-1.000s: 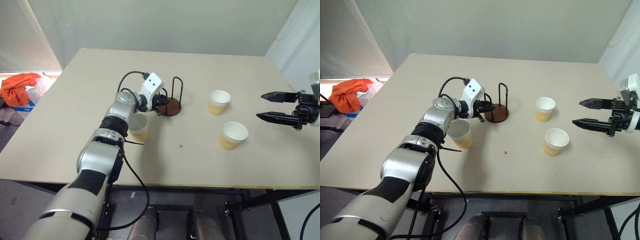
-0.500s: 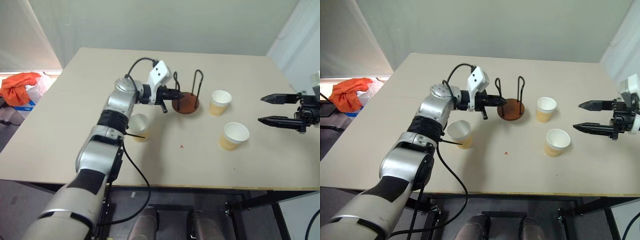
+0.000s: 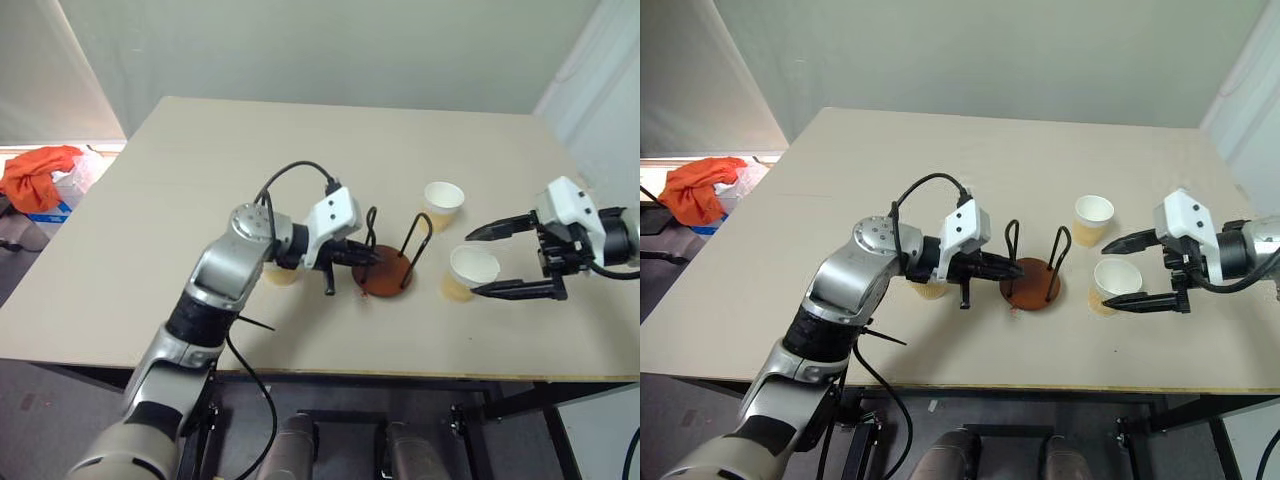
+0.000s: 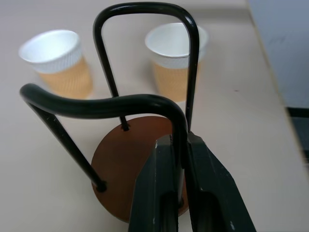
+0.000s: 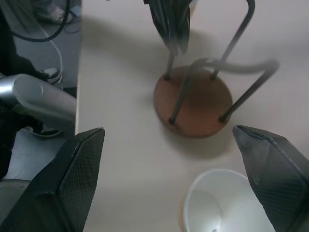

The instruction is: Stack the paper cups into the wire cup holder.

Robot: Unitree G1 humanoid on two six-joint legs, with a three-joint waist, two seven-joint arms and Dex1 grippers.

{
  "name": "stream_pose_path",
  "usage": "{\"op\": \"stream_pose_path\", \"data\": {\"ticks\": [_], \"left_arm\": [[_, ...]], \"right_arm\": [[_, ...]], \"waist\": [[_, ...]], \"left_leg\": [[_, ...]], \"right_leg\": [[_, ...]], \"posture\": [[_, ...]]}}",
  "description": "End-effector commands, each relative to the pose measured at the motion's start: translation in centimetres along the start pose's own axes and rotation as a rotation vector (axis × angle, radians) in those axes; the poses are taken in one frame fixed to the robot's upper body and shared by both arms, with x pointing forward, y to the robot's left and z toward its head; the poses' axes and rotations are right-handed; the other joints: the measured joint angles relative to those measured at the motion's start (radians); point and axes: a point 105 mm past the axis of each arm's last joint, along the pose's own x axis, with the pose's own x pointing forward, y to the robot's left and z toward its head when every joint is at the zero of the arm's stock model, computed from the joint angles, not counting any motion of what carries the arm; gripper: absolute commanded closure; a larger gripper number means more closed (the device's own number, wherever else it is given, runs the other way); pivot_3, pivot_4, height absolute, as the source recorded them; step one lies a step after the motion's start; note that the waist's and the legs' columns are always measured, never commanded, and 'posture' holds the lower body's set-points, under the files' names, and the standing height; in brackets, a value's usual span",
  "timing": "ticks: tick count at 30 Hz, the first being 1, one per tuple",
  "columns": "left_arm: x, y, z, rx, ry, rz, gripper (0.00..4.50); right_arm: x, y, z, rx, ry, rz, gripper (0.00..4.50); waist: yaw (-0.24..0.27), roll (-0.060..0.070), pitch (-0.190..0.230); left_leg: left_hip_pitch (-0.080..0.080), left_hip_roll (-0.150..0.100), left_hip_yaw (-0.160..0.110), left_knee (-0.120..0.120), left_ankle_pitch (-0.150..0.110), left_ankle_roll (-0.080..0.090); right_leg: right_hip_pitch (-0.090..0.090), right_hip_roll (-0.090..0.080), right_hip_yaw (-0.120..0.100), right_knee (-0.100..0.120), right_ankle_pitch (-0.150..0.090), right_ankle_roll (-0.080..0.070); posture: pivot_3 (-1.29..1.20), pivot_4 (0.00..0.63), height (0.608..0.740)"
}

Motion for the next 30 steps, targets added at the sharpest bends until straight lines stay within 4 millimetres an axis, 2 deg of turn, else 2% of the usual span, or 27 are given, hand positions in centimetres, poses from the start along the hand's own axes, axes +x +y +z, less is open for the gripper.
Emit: {"op": "stream_pose_path", "data": {"ticks": [1,9,13,18,23,28,30], "left_arm": [[0.0,-1.5,0.0,0.013,0.022,-0.012,4.47],[0.3,-2.5,-2.0,-0.047,0.091,-0.010,4.47],[0.3,-2.9,-3.0,-0.085,0.125,-0.022,3.42],[-0.7,-3.0,-3.4,-0.070,0.158,-0.027,1.69],[-2.6,-2.8,-2.1,-0.040,0.130,-0.013,0.03],[-5.6,-2.7,0.2,0.065,0.095,0.030,0.03],[-7.5,-2.5,1.4,0.095,0.058,0.067,0.03]], "right_arm": [[0.1,-0.1,1.1,-0.061,-0.001,0.000,0.00],[0.5,-0.4,0.8,-0.056,0.010,-0.003,0.00],[0.3,-0.7,0.4,-0.055,0.029,-0.019,0.00],[0.2,-1.1,0.1,-0.045,0.039,-0.026,0.00],[0.1,-1.4,-1.1,-0.041,0.102,-0.016,0.00],[0.5,-1.8,-2.8,-0.032,0.173,-0.006,0.00],[0.7,-1.9,-3.3,-0.033,0.196,-0.005,0.00]], "waist": [[-0.002,0.000,0.000],[-0.004,0.000,0.000],[-0.004,0.000,0.000],[-0.004,0.000,0.000],[-0.004,0.000,0.000],[-0.007,0.000,0.000],[-0.007,0.000,0.000]], "left_leg": [[0.000,0.000,0.000,0.000,0.000,0.000],[0.001,0.000,-0.001,0.000,0.002,-0.002],[0.001,0.001,-0.001,-0.001,0.002,-0.002],[0.001,0.001,-0.001,-0.002,0.001,-0.003],[0.001,0.001,-0.001,-0.002,0.001,-0.003],[0.001,0.001,-0.001,-0.003,0.001,-0.004],[0.001,0.001,-0.001,-0.004,0.000,-0.005]], "right_leg": [[0.000,0.000,0.000,0.000,0.001,-0.001],[0.000,0.000,0.000,0.000,0.003,-0.004],[0.000,0.000,0.000,0.000,0.003,-0.004],[-0.001,0.000,-0.001,-0.001,0.003,-0.004],[-0.001,0.000,0.000,-0.001,0.003,-0.004],[-0.002,0.000,0.000,-0.001,0.003,-0.004],[-0.003,0.000,-0.001,-0.001,0.002,-0.005]], "posture": [[0.00,0.150,0.740],[0.00,0.150,0.740],[0.00,0.150,0.740],[0.00,0.150,0.740],[0.00,0.150,0.740],[0.00,0.150,0.740],[0.00,0.150,0.740]]}}
